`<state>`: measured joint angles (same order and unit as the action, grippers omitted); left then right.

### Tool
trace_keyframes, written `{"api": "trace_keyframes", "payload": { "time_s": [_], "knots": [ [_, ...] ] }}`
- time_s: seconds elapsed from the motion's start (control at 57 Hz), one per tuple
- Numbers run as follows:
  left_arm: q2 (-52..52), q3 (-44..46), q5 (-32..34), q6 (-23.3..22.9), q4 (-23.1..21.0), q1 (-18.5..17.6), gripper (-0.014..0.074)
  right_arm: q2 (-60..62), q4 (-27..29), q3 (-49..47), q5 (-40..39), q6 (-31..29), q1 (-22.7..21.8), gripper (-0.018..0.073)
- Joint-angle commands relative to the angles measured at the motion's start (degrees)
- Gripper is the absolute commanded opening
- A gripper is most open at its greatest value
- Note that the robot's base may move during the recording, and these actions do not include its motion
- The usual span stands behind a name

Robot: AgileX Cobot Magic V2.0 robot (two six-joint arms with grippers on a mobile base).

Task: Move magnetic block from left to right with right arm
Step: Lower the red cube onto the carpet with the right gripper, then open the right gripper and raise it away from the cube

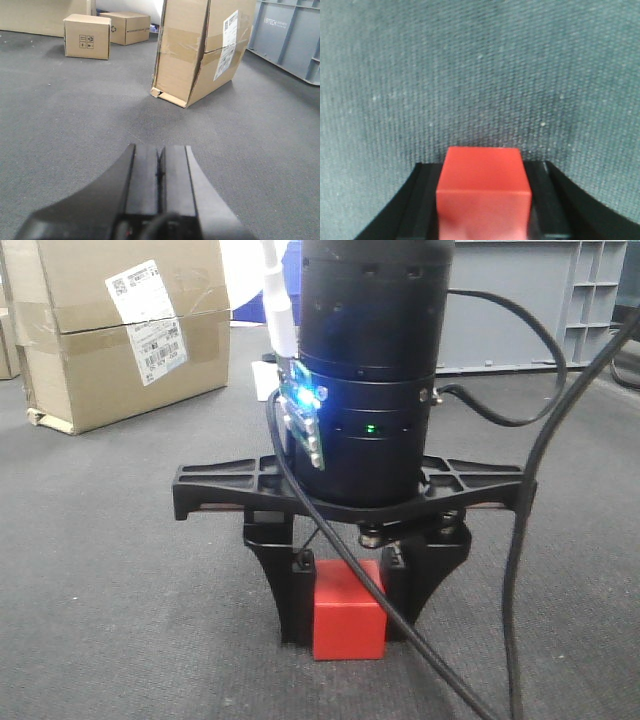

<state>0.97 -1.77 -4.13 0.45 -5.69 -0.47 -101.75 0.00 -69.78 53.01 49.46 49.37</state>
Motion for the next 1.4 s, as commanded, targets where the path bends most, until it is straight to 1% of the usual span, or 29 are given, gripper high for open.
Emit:
{"api": "trace_keyframes", "payload": {
  "time_s": [0.0,0.053,0.123,0.351,0.526,0.596,0.667,0.702,0.772,0.825,0.912,0.982,1.07,1.123,1.228,1.386],
  "knots": [
    [0.3,-0.6,4.9,-0.4,-0.2,0.0,-0.0126,2.5,0.0,-1.8,-0.3,0.0,0.1,0.0540],
    [0.3,-0.6,4.9,-0.4,-0.2,0.0,-0.0126,2.5,0.0,-1.8,-0.2,0.0,0.1,0.0588],
    [0.3,-0.6,4.9,-0.4,-0.2,0.0,-0.0126,2.5,0.0,-1.8,-0.2,0.0,0.1,0.0617],
    [0.3,-0.6,4.9,-0.4,-0.2,0.0,-0.0126,4.8,0.0,-1.8,0.0,0.0,0.1,0.0612],
    [0.3,-0.6,4.9,-0.4,-0.2,0.0,-0.0126,10.5,-2.4,-1.6,0.0,-0.4,0.1,0.0612],
    [0.3,-0.6,4.9,-0.4,-0.2,0.0,-0.0126,13.6,-3.7,-1.3,0.0,-2.2,-0.3,0.0610],
    [0.3,-0.6,4.9,-0.4,-0.2,0.0,-0.0126,16.5,-4.1,-0.4,0.0,-5.1,-1.1,0.0592],
    [0.3,-0.6,4.9,-0.4,-0.2,0.0,-0.0126,18.1,-4.1,0.3,0.0,-6.5,-1.6,0.0568],
    [0.3,-0.6,4.9,-0.4,-0.2,0.0,-0.0126,20.8,-4.1,2.5,0.0,-9.3,-3.0,0.0503],
    [0.3,-0.6,4.9,-0.4,-0.2,0.0,-0.0126,23.1,-4.1,4.5,-0.3,-11.3,-4.2,0.0426],
    [0.3,-0.6,4.9,-0.4,-0.2,0.0,-0.0126,27.2,-3.8,8.1,-1.5,-14.4,-7.0,0.0309],
    [0.3,-0.6,4.9,-0.4,-0.2,0.0,-0.0126,31.4,-2.0,12.3,-3.4,-17.5,-10.5,0.0187],
    [0.3,-0.6,4.9,-0.4,-0.2,0.0,-0.0126,35.5,0.4,16.7,-5.5,-21.8,-14.8,0.0085],
    [0.3,-0.6,4.9,-0.4,-0.2,0.0,-0.0126,38.5,2.1,19.2,-6.9,-24.8,-18.4,0.0036],
    [0.3,-0.6,4.9,-0.4,-0.2,0.0,-0.0126,44.6,4.1,24.2,-10.0,-31.4,-25.5,0.0036],
    [0.3,-0.6,4.9,-0.4,-0.2,0.0,-0.0126,54.5,4.1,31.3,-15.6,-40.6,-36.3,0.0036]
  ]
}}
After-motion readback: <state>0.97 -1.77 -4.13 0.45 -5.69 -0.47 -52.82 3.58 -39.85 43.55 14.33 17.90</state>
